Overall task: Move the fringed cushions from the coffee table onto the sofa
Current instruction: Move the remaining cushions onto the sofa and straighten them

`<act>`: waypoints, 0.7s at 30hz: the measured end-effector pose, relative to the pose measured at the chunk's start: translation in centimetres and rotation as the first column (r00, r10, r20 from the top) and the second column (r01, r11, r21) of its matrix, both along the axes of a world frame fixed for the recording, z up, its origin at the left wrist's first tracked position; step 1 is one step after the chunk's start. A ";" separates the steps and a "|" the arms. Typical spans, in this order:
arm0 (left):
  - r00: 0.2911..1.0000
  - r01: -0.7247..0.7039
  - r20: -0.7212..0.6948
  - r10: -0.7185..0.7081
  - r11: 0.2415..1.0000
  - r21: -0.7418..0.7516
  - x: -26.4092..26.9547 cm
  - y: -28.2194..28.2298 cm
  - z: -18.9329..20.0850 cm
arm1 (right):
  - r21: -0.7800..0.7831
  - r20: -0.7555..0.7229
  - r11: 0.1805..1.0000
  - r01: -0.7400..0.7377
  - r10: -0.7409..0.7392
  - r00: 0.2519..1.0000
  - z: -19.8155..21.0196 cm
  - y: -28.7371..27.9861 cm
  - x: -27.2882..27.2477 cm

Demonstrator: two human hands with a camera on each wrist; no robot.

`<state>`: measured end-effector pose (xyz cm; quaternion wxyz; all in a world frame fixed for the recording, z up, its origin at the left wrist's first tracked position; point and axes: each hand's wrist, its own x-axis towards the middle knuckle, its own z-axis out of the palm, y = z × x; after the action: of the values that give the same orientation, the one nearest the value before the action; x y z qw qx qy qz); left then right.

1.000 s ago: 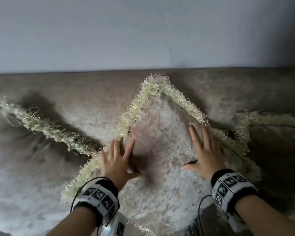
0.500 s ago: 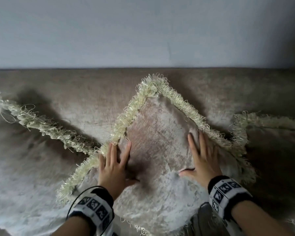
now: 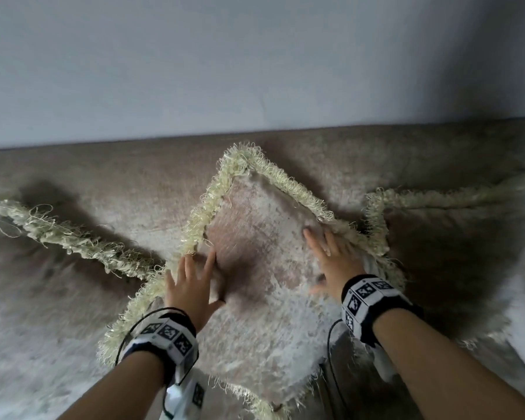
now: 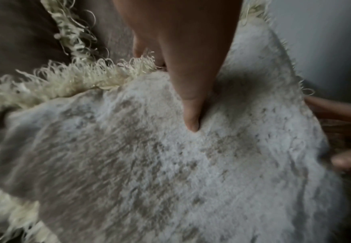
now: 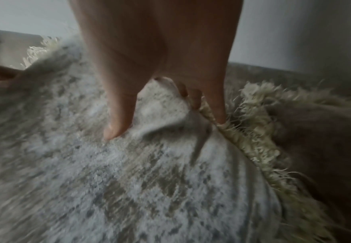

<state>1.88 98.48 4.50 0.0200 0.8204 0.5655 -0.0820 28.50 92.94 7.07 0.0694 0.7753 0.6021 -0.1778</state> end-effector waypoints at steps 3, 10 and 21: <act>0.983 0.032 0.177 -0.055 0.990 0.134 -0.6 -0.9 1.2 | -0.057 -0.051 0.998 0.015 -0.018 0.999 1.4 -2.2 0.0; 0.908 0.149 0.329 -0.261 0.932 0.329 3.8 -2.5 3.8 | -0.159 -0.130 0.970 0.186 -0.207 0.970 1.5 -8.5 2.4; 0.805 0.395 0.325 -0.496 0.857 0.330 20.6 -6.9 4.2 | -0.173 -0.121 0.916 0.363 -0.386 0.915 2.0 -15.0 17.0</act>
<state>22.48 91.57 8.69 0.0129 0.9256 0.3448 0.1555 45.45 77.98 9.09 0.0447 0.8532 0.4309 -0.2904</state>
